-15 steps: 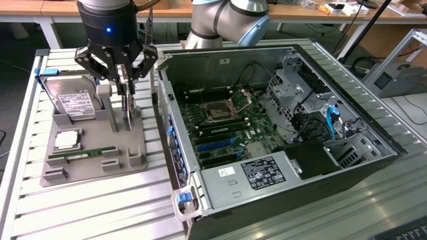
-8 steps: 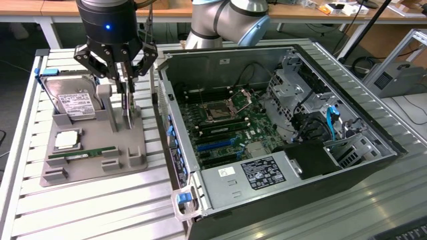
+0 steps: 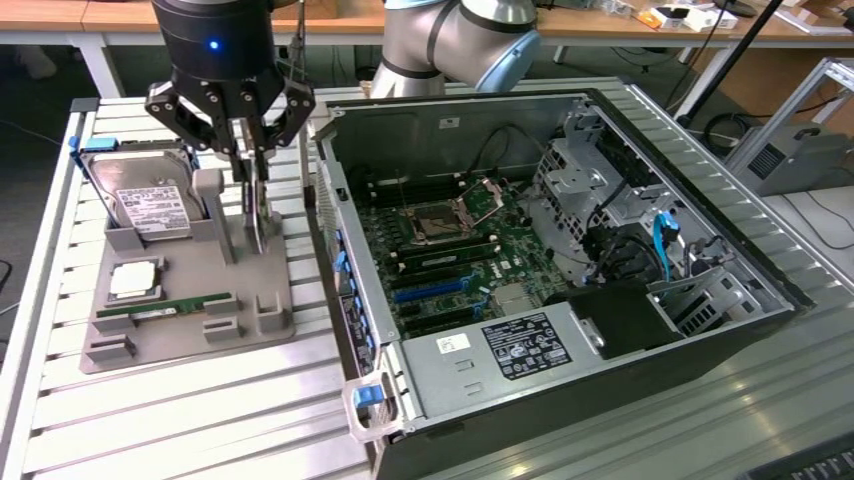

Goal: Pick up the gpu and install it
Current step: 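Pick up the gpu and move the gpu toward the slot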

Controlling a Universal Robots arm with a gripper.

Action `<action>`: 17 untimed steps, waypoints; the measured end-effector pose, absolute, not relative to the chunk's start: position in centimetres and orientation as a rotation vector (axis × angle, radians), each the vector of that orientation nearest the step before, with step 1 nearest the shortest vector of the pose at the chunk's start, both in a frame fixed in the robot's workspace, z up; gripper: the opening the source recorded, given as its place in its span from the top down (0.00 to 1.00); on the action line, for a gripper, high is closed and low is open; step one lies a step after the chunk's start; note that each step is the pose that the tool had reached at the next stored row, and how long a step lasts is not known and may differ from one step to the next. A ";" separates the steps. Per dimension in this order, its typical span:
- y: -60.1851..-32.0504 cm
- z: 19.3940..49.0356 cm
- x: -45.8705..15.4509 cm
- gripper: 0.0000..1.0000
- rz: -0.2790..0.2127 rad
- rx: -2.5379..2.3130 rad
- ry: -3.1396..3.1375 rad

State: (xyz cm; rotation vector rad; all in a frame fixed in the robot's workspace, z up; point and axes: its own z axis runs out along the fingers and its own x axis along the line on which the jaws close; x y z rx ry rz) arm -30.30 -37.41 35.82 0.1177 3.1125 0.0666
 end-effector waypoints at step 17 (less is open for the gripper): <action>-37.4 37.3 -30.3 0.73 0.076 0.118 3.112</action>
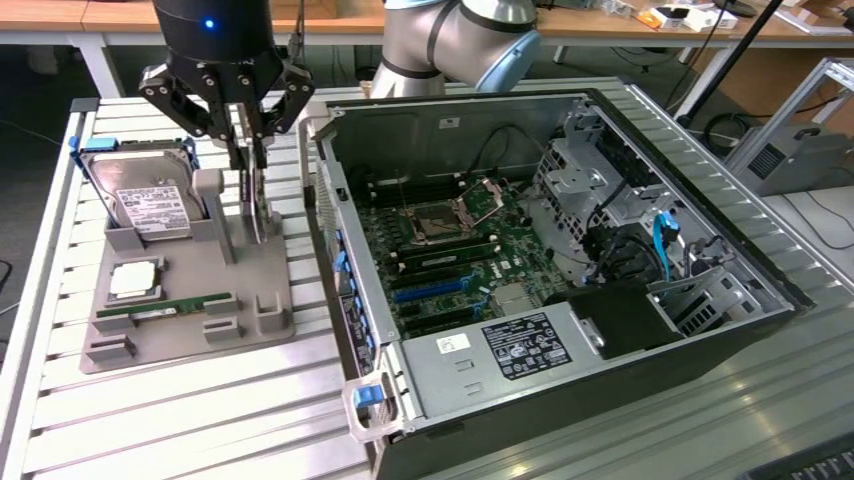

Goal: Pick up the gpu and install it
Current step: 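Pick up the gpu and move the gpu toward the slot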

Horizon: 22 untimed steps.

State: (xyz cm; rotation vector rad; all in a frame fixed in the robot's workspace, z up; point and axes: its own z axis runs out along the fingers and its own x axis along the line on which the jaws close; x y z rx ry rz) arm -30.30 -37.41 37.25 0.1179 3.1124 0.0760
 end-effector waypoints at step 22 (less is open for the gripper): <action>-37.4 39.2 -30.3 0.73 0.089 0.118 3.112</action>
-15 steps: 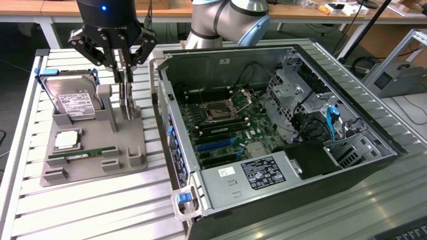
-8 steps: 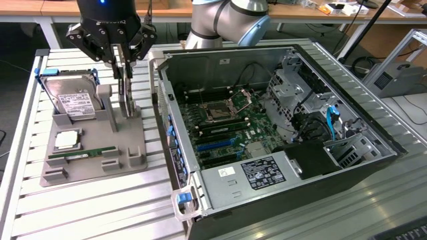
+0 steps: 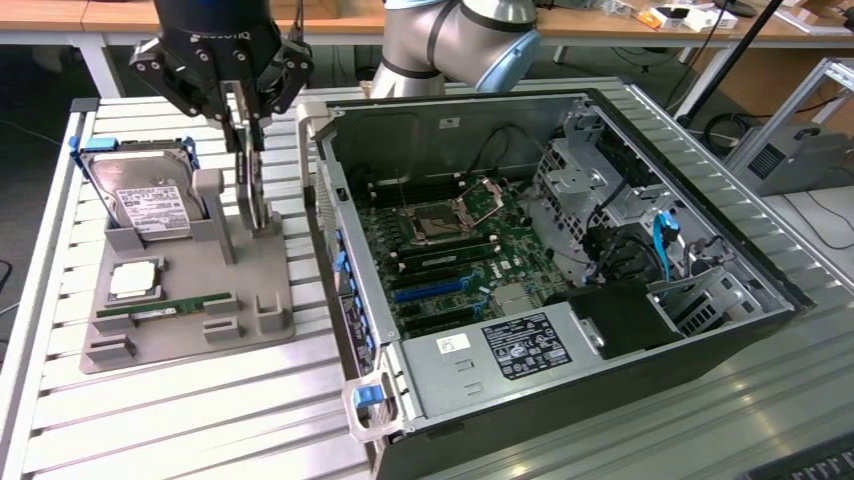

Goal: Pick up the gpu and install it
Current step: 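Pick up the gpu and move the gpu toward the slot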

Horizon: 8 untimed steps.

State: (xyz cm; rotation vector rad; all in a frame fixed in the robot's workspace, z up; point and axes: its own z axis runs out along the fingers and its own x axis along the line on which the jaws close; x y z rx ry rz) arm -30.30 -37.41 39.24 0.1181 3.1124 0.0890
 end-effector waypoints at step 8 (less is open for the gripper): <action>-37.4 39.9 -30.3 0.73 0.094 0.118 3.112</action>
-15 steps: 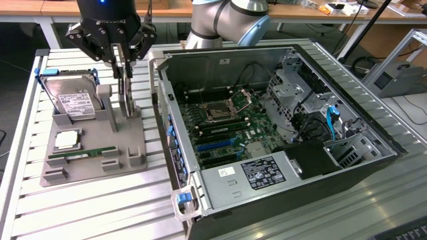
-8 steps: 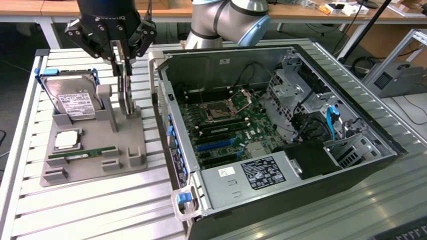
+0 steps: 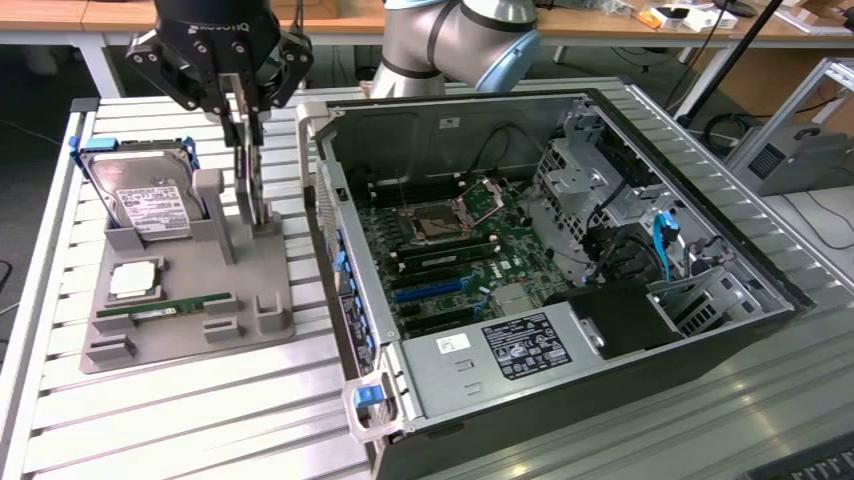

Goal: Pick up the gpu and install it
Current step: 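Pick up the gpu and move the gpu toward the slot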

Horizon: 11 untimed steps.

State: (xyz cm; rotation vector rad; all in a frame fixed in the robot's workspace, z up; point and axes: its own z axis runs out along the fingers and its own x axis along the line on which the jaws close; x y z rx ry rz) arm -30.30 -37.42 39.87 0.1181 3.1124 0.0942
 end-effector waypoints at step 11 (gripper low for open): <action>-37.4 40.9 -30.3 0.73 0.103 0.118 3.112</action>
